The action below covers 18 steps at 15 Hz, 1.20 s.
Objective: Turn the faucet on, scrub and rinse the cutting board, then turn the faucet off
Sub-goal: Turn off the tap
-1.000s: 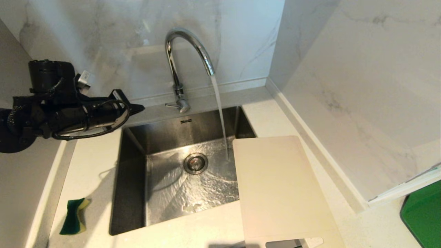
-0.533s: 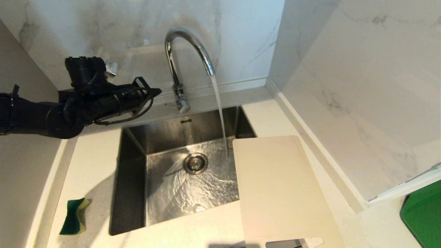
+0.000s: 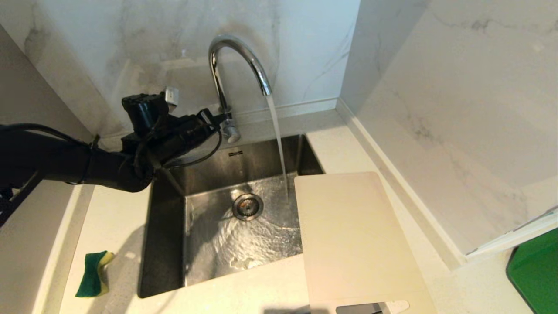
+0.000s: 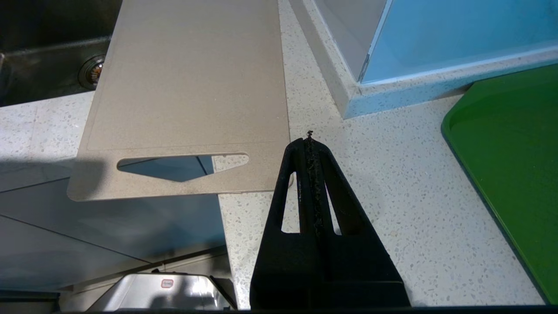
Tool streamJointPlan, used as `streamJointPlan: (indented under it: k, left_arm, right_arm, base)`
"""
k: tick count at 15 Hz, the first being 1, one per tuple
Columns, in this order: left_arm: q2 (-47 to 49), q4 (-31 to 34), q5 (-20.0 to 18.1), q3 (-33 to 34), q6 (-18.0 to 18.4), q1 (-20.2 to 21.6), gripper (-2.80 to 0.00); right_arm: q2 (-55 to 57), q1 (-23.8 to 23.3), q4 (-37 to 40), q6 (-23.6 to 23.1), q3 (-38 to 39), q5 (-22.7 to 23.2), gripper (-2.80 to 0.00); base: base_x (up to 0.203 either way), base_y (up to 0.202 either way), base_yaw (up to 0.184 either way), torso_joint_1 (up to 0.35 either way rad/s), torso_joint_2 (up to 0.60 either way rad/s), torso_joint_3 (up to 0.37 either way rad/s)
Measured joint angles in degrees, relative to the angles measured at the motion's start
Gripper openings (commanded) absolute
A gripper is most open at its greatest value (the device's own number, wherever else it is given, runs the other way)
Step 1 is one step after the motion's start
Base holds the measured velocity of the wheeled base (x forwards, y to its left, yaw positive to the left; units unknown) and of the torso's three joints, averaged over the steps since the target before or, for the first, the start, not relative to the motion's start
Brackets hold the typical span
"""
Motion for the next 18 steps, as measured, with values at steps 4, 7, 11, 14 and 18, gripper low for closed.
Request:
streamJointPlan:
  k: [4, 7, 11, 14, 18]
  left_arm:
    - [3.23, -1.98, -0.14, 0.00, 2.39, 0.11, -2.80]
    - [4.58, -2.62, -0.22, 0.06, 3.04, 0.11, -2.80]
    - [5.84, -5.37, -0.20, -0.17, 3.45, 0.21, -2.80]
    - [7.21, -6.06, -0.28, -0.99, 3.55, 0.85, -2.80]
    - [8.46, -9.49, -0.37, -2.06, 3.49, 1.38, -2.80]
  right_arm:
    - [0.00, 0.00, -0.05, 0.00, 0.00, 0.00, -2.80]
    - [0.00, 0.00, -0.02, -0.02, 0.00, 0.01, -2.80]
    - [0.00, 0.00, -0.02, 0.02, 0.00, 0.00, -2.80]
    - [0.00, 0.00, -0.02, 0.00, 0.00, 0.01, -2.80]
    - [0.00, 0.00, -0.11, -0.20, 0.00, 0.15, -2.80]
  base:
    - [0.000, 0.000, 0.000, 0.000, 0.00, 0.000]
    - [0.000, 0.000, 0.000, 0.000, 0.00, 0.000]
    - [0.000, 0.000, 0.000, 0.000, 0.00, 0.000]
    - [0.000, 0.000, 0.000, 0.000, 0.00, 0.000]
    - [0.000, 0.000, 0.000, 0.000, 0.00, 0.000]
